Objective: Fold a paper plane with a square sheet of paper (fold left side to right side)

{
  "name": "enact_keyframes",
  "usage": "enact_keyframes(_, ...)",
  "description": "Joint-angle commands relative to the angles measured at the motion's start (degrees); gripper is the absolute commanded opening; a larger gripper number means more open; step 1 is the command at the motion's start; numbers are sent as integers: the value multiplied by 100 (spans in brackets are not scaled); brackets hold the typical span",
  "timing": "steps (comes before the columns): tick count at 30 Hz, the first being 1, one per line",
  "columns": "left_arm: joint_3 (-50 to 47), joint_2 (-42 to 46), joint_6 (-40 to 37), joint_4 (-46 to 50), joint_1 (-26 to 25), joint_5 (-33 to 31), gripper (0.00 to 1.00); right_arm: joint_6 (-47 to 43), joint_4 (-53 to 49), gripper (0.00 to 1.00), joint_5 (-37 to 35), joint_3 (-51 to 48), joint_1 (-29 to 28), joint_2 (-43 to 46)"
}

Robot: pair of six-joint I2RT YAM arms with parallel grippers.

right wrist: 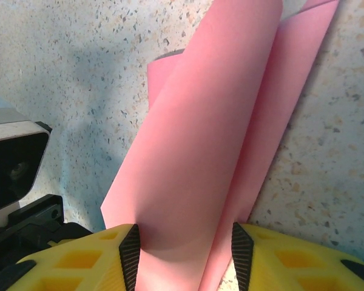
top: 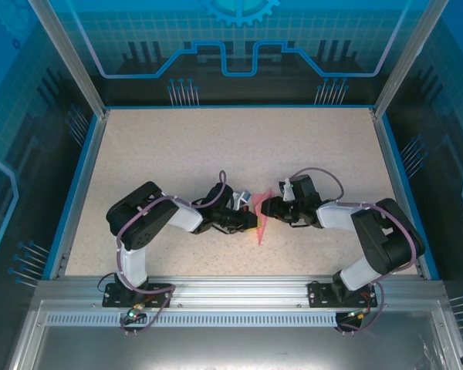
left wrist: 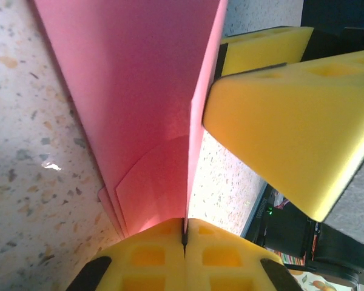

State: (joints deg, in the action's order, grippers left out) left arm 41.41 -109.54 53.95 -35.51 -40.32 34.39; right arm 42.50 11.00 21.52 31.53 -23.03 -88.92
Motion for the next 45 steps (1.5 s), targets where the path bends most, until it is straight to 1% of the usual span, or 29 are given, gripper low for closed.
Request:
enact_keyframes(1, -64, -103, -21, -107, 59, 120, 3, 6, -213, 46, -168, 132, -105, -174)
enact_keyframes(11, -63, -18, -38, -18, 83, 113, 13, -66, -528, 46, -271, 273, -167, -443)
enact_keyframes(17, -72, 309, -164, 254, 115, 86, 21, -75, -522, 46, -276, 283, -208, -569)
enact_keyframes(23, -126, 653, -320, 541, 250, 28, 29, -84, -513, 46, -275, 288, -211, -573)
enact_keyframes(25, -114, 669, -329, 628, 320, 21, 33, -84, -509, 46, -275, 274, -219, -573)
enact_keyframes(28, -36, 610, -345, 709, 414, 8, 36, -79, -512, 46, -274, 274, -220, -567)
enact_keyframes(37, 392, 282, -412, 914, 471, 81, 37, -76, -516, 46, -262, 274, -224, -555)
enact_keyframes(43, 583, 52, -400, 939, 466, 110, 36, -74, -520, 46, -243, 284, -244, -555)
enact_keyframes(45, 643, -15, -400, 945, 471, 112, 34, -71, -531, 46, -238, 295, -238, -556)
